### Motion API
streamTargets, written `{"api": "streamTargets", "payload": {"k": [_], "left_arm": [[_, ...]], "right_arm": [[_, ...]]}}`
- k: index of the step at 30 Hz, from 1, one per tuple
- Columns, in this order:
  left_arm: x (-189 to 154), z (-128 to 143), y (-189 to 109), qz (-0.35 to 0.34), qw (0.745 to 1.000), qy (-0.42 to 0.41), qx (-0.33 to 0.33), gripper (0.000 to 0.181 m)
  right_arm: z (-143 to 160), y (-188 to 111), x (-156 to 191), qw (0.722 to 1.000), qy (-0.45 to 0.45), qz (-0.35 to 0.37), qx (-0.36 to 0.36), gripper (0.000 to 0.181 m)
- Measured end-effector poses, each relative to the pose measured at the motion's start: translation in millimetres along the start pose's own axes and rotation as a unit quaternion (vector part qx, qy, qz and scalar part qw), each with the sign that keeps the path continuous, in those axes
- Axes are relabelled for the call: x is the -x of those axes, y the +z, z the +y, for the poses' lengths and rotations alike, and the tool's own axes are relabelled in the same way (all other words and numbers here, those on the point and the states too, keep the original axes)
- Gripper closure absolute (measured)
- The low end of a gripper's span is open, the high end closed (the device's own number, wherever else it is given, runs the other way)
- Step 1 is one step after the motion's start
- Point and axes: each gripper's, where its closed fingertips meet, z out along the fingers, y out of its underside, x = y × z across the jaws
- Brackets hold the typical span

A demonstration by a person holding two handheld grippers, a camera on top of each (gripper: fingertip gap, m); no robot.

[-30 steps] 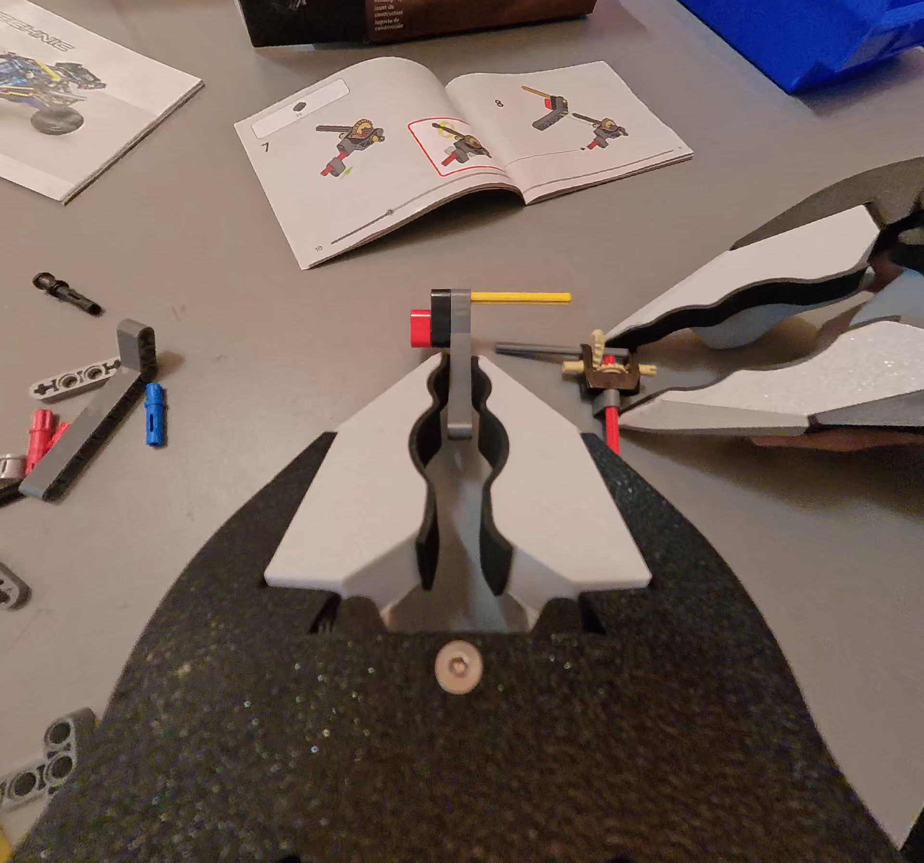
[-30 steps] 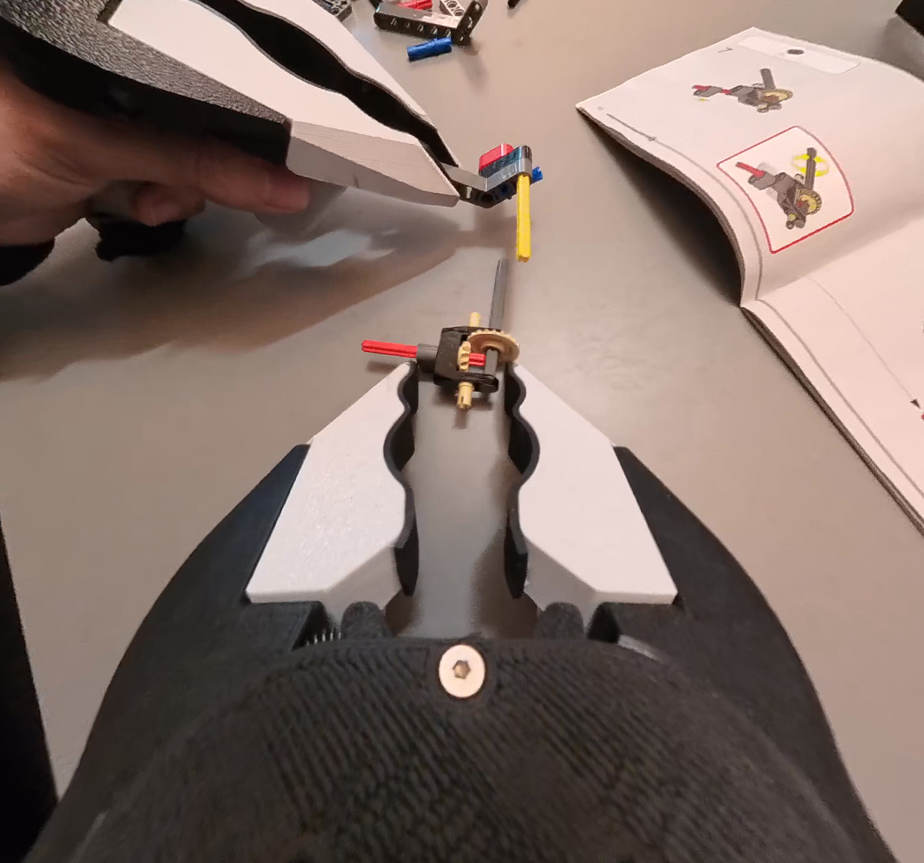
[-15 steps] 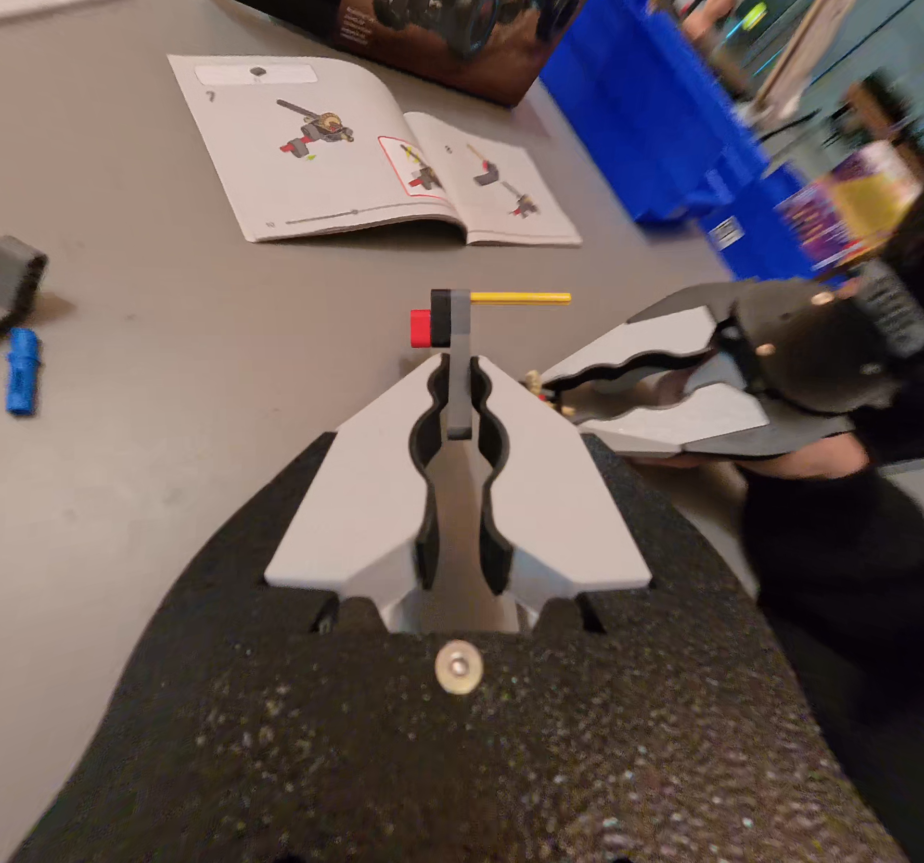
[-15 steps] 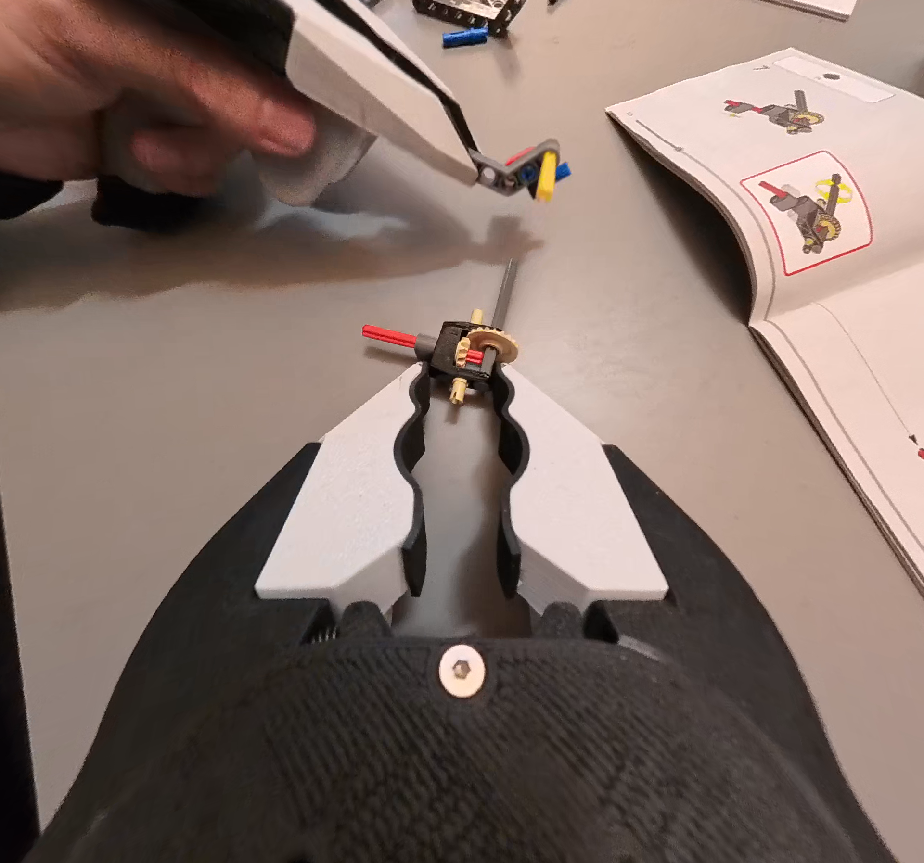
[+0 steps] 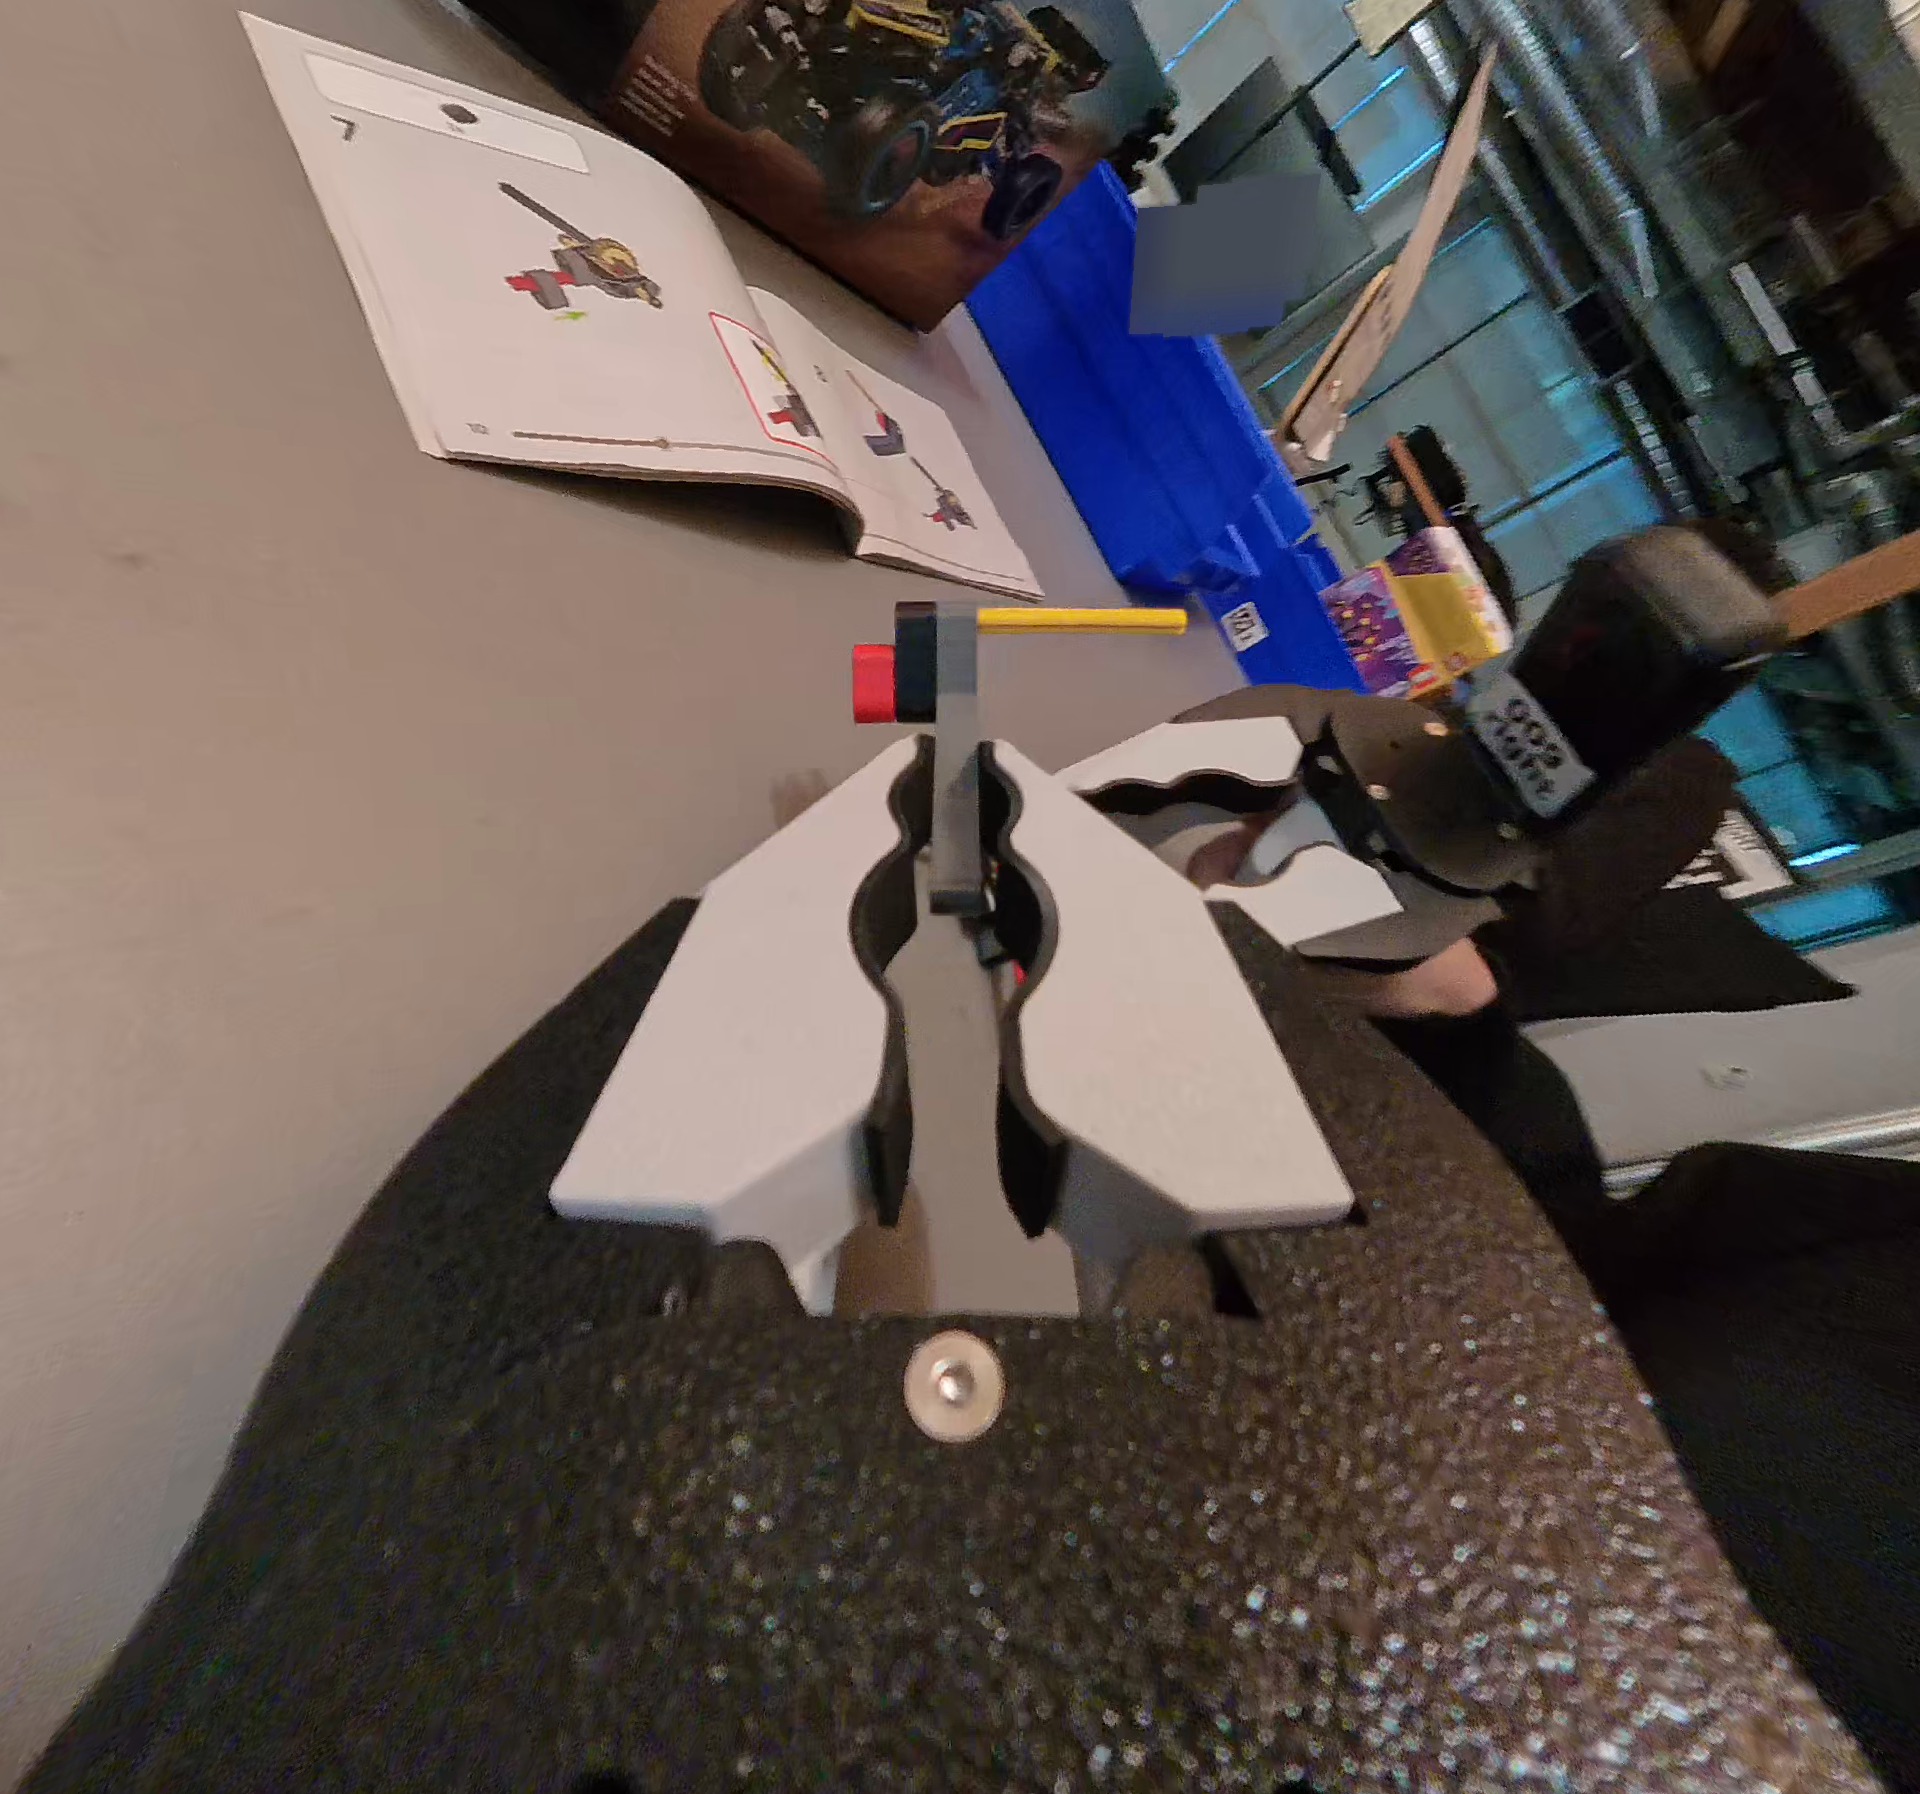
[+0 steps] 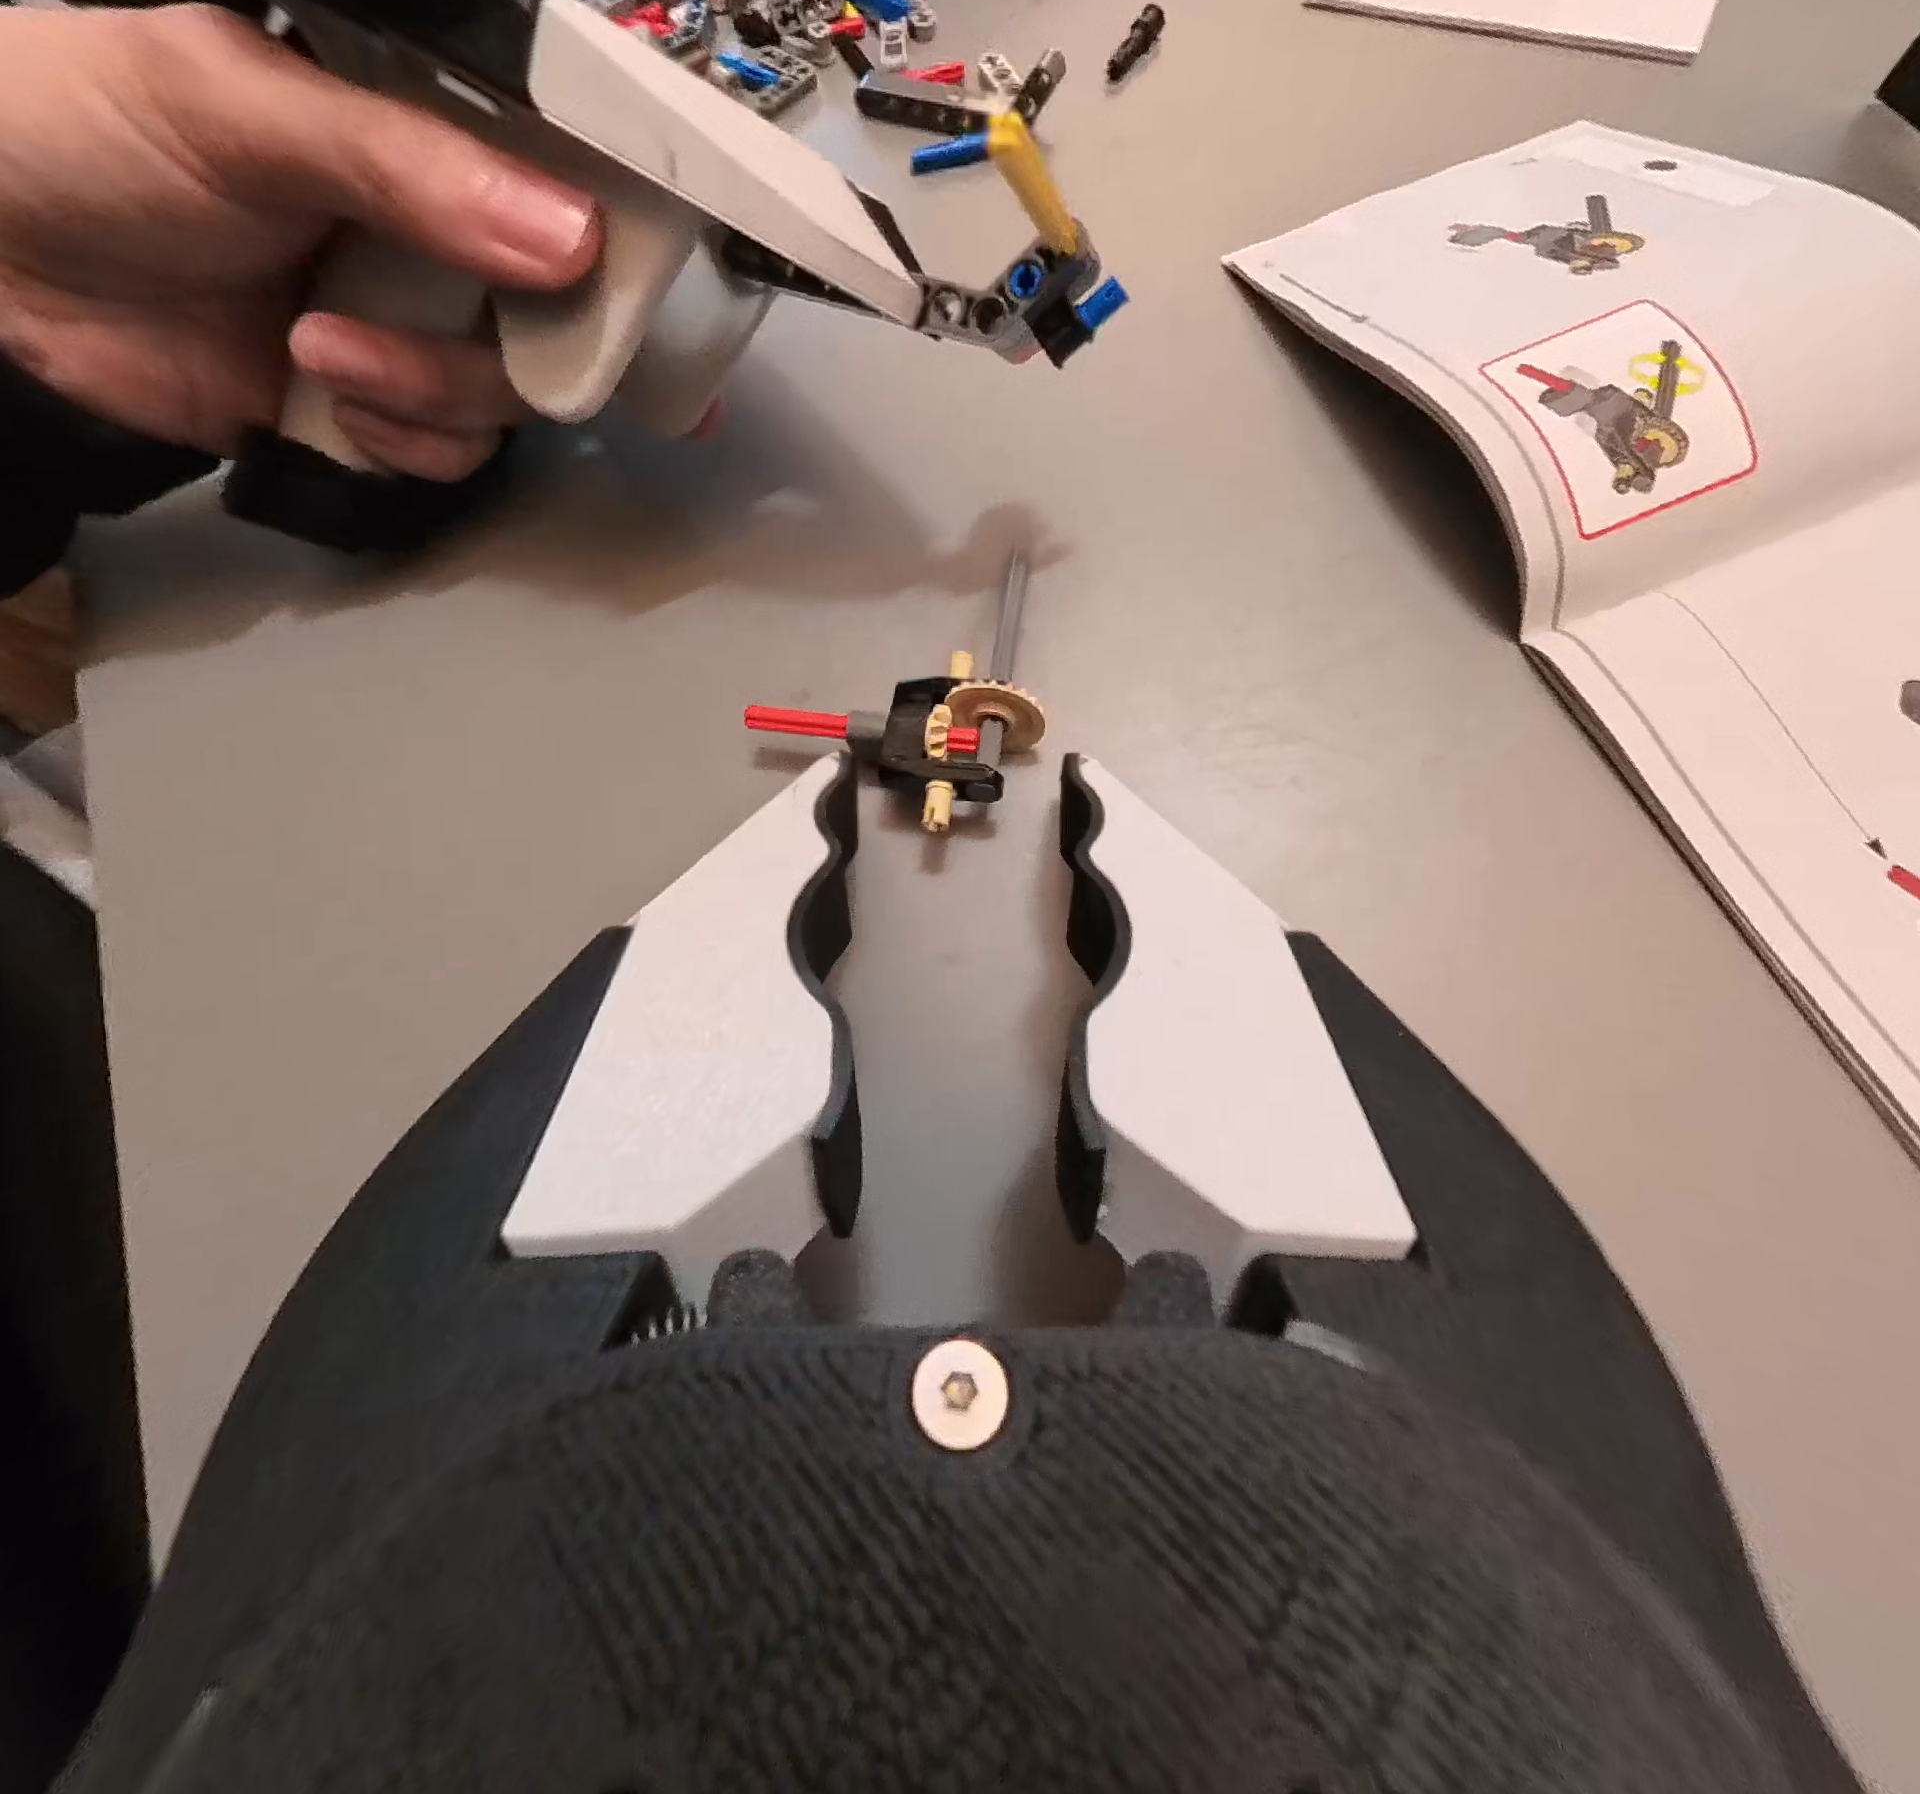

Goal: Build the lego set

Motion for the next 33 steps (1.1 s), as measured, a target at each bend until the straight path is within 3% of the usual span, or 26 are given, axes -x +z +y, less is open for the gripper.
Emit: {"api": "streamTargets", "payload": {"k": [9,21,33], "left_arm": [[12.0,0.9,-0.5,-0.103,0.986,0.126,0.027,0.175],[10.6,1.5,0.3,-0.096,0.987,0.128,0.029,0.175],[10.4,6.2,2.3,-0.119,0.978,0.165,0.045,0.176]], "right_arm": [[3.6,10.1,3.5,0.999,-0.017,0.04,0.025,0.143],[5.2,8.5,-4.7,0.998,-0.021,0.046,0.028,0.158],[1.6,6.5,-6.5,0.998,-0.046,0.039,0.017,0.159]]}}
